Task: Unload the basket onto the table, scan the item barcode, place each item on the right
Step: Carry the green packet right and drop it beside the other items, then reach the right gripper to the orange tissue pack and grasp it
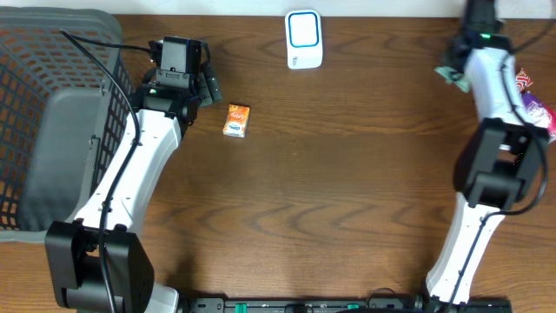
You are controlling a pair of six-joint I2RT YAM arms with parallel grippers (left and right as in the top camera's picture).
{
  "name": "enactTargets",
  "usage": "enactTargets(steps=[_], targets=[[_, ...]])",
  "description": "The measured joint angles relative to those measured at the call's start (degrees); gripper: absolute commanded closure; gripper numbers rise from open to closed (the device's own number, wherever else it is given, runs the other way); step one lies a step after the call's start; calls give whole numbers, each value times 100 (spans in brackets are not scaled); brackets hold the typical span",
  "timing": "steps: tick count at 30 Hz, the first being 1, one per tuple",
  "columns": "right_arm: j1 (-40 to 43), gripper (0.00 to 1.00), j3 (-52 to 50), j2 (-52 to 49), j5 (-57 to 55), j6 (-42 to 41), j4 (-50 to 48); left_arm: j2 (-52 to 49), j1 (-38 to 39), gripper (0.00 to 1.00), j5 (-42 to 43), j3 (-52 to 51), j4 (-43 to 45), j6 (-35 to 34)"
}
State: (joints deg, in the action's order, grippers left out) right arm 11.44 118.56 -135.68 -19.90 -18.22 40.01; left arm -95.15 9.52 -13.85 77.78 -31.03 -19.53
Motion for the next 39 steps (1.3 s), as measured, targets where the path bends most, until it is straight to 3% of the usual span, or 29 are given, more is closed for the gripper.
enactTargets(steps=[6, 7, 8, 16, 24, 27, 33, 39], targets=[[603, 97, -90, 22, 339, 46, 127, 0, 0, 1, 0, 0, 0, 0], [654, 76, -122, 33, 348, 48, 140, 0, 0, 1, 0, 0, 0, 0], [704, 69, -166, 42, 356, 48, 140, 0, 0, 1, 0, 0, 2, 0], [916, 58, -334, 63, 382, 90, 437, 0, 0, 1, 0, 0, 0, 0], [793, 54, -404, 553, 599, 90, 450, 0, 0, 1, 0, 0, 0, 0], [669, 48, -404, 1102, 1069, 87, 313, 0, 0, 1, 0, 0, 0, 0], [243, 12, -382, 1947, 2728, 83, 385, 0, 0, 1, 0, 0, 0, 0], [-579, 7, -376, 1759, 4212, 85, 671, 0, 0, 1, 0, 0, 0, 0]])
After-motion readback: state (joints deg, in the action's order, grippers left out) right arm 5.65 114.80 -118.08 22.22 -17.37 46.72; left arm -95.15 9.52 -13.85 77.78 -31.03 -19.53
